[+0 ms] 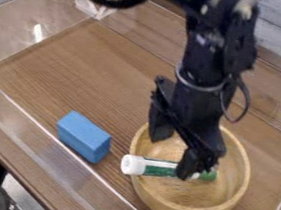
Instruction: Remove the green marker from inside the brown bowl and put it on the table
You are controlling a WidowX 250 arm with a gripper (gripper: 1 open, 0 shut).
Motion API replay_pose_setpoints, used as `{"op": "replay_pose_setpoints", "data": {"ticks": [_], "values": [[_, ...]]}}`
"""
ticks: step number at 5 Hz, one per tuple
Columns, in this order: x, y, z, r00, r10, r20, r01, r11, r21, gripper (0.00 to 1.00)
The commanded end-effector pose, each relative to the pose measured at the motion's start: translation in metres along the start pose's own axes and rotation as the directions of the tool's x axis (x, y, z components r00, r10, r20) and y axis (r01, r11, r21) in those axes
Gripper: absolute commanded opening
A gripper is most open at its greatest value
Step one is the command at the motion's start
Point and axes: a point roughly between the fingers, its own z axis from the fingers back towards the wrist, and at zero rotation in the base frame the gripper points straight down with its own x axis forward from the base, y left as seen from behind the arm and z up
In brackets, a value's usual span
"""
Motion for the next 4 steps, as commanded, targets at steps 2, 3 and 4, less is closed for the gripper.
{"op": "replay_pose_setpoints", "data": {"ticks": [2,3,4], "values": [[0.007,-0.008,-0.017,0.997,-0.044,0.062,0.043,0.999,0.003,1.0],[0.008,-0.01,-0.026,0.997,-0.047,0.069,0.047,0.999,-0.005,1.0],[0.008,-0.011,-0.033,0.996,-0.05,0.075,0.051,0.999,-0.014,1.0]]}}
